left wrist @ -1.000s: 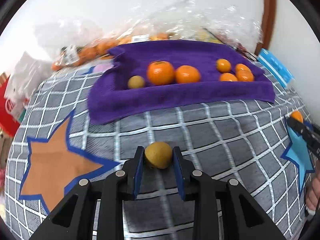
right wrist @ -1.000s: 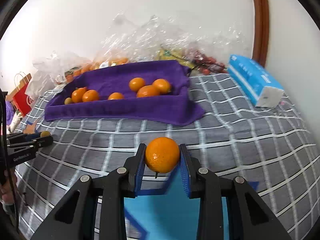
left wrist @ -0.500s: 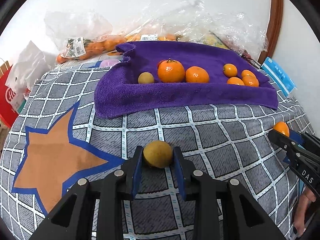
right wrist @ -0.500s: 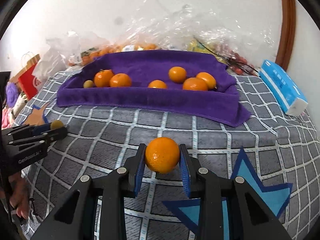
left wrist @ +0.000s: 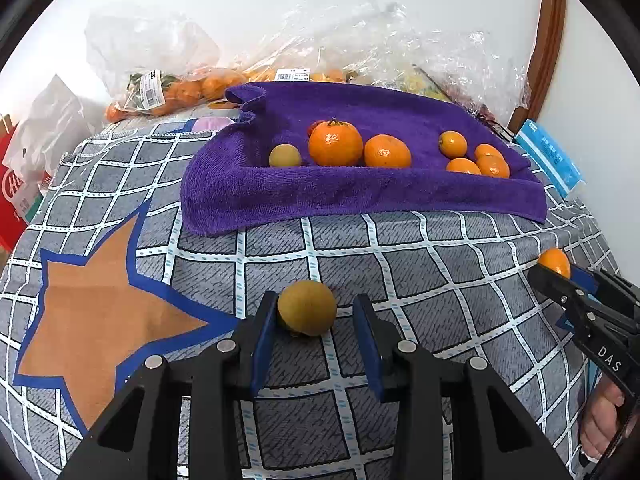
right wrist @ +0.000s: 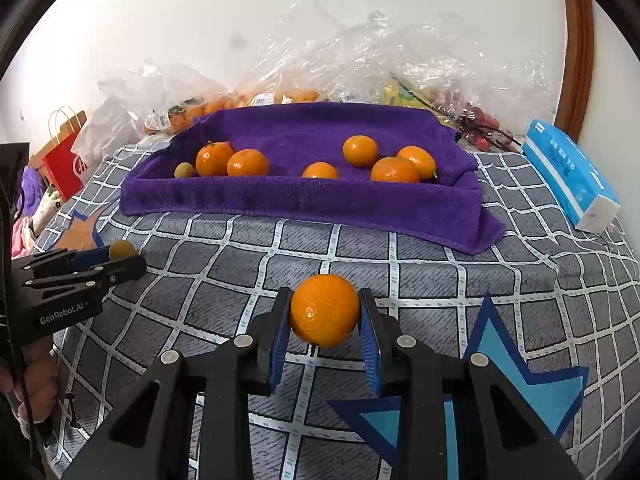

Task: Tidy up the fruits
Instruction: 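Carry the yellow-green fruit and the orange over the purple towel and lower them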

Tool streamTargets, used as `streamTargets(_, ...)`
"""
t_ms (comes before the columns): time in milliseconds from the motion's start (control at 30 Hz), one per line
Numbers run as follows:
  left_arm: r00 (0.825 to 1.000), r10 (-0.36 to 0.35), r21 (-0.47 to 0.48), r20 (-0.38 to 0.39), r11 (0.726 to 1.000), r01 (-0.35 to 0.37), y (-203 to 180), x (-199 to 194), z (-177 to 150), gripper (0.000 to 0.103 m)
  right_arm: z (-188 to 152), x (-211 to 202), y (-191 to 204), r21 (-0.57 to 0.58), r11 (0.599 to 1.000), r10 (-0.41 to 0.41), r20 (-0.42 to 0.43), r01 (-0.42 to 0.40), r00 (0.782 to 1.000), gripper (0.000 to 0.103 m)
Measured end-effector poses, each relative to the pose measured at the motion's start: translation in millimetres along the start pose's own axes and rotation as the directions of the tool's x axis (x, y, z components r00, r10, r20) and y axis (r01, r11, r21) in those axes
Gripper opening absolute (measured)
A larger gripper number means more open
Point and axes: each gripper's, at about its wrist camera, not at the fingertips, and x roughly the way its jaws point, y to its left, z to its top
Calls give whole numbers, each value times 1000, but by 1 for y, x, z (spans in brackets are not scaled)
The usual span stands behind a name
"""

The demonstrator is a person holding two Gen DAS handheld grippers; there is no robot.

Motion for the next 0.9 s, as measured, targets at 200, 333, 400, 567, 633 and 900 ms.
streamTargets(200, 997, -77, -66, 20, 995, 78, 15, -3, 0, 27, 0, 0, -6, 22, 1000, 13, 3, -13, 1000, 32)
streamTargets(333, 988, -144, -73, 53, 986, 148, 19, -7, -1, 27, 0, -3, -8, 44, 999, 12, 19, -13, 1000, 32)
streamTargets(400, 984, -161, -67, 72, 984, 166, 18, -10, -2, 27, -1, -3, -10, 51, 999, 18, 22, -19, 1000, 32)
streamTargets(567, 983, -153, -80, 99, 984, 161, 18, -15, -3, 27, -1, -5, -10, 52, 998, 24, 32, -26, 999, 32)
streamTargets(633, 984, -145, -88, 101, 984, 154, 19, -16, -4, 27, -1, -5, -8, 46, 999, 27, 34, -28, 999, 32)
streamTargets(900, 991, -87, -74, 106, 993, 95, 15, -18, -4, 26, -1, -9, -8, 47, 999, 25, 47, -28, 999, 32)
